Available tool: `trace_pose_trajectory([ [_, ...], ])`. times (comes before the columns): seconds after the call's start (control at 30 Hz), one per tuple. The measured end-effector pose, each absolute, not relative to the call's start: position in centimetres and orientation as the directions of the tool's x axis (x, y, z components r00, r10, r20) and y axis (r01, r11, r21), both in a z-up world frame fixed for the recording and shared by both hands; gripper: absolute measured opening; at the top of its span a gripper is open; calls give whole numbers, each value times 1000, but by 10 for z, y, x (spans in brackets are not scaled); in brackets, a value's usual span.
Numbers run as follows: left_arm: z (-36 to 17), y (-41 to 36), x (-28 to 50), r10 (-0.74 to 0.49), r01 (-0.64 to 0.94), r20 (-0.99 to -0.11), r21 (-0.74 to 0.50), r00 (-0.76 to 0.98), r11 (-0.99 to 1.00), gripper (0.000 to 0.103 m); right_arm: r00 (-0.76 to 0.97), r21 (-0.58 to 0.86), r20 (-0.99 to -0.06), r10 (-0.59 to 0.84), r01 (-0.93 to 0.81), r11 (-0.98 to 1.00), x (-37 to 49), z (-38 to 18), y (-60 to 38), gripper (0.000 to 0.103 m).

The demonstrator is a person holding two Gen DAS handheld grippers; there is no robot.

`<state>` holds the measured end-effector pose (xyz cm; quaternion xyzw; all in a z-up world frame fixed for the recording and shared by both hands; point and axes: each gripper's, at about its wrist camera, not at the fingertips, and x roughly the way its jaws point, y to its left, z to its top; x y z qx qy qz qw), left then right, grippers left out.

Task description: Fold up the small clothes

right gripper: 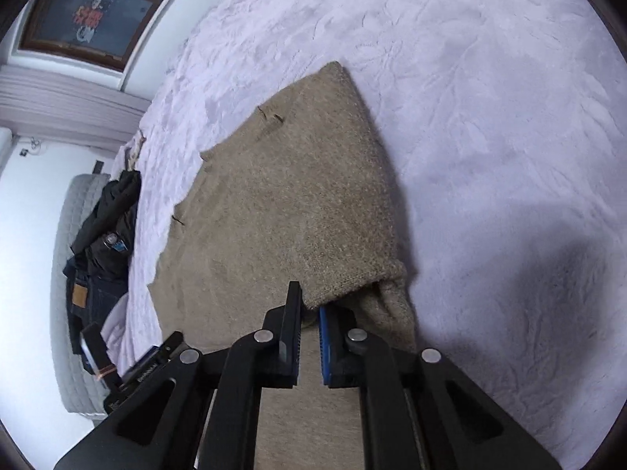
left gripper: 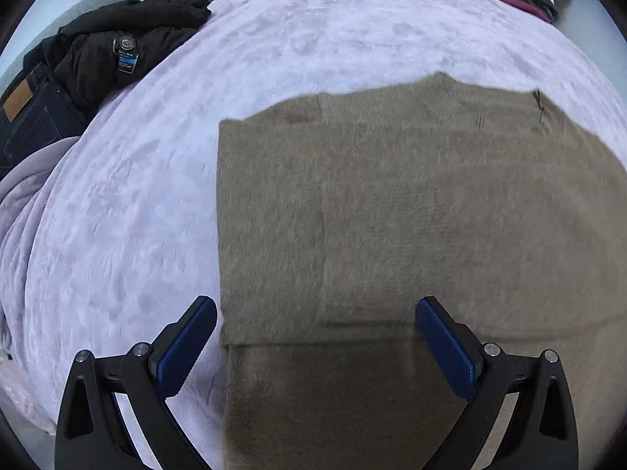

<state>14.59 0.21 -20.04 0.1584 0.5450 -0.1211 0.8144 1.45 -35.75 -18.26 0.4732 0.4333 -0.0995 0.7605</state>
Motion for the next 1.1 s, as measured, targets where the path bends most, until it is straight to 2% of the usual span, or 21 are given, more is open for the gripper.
trace_pose_trajectory([
  [0.07, -208, 13, 145, -13, 362, -947, 110, 321, 926, 102, 576, 619, -771, 272, 576, 534, 8, -189, -358, 10],
  [0.13, -207, 25, 139, -13, 346, -949, 101, 314, 933, 102, 580, 618, -770, 267, 574, 538, 0, -184, -357, 18],
  [0.2, -202, 33, 134, -23, 350, -949, 93, 314, 932, 102, 571, 599, -781, 252, 571, 561, -8, -177, -351, 38],
  [0.27, -196, 39, 124, -31, 367, -954, 85, 299, 926, 102, 567, 584, -787, 243, 558, 590, -15, -168, -342, 46],
  [0.43, -180, 42, 96, -23, 414, -957, 104, 290, 904, 102, 534, 539, -813, 234, 537, 649, -28, -152, -319, 48],
  [0.5, -169, 41, 83, -21, 436, -953, 118, 302, 892, 102, 518, 529, -821, 240, 531, 662, -34, -146, -309, 55],
  [0.63, -150, 41, 60, -29, 483, -953, 127, 301, 866, 102, 485, 502, -839, 245, 520, 691, -45, -134, -289, 56],
  [0.83, -130, 43, 36, -43, 531, -963, 109, 265, 840, 102, 439, 434, -873, 212, 504, 747, -60, -111, -266, 65],
  [0.93, -121, 48, 30, -61, 531, -970, 76, 235, 844, 102, 421, 400, -887, 190, 494, 772, -67, -99, -258, 74],
  [0.97, -119, 49, 28, -66, 535, -973, 66, 223, 842, 102, 416, 381, -892, 176, 486, 786, -69, -94, -254, 81],
  [1.03, -115, 50, 24, -68, 547, -976, 59, 209, 835, 102, 408, 352, -900, 155, 467, 811, -73, -85, -247, 82],
  [1.1, -110, 51, 18, -65, 560, -977, 61, 202, 826, 102, 384, 321, -912, 145, 448, 835, -75, -79, -240, 89],
])
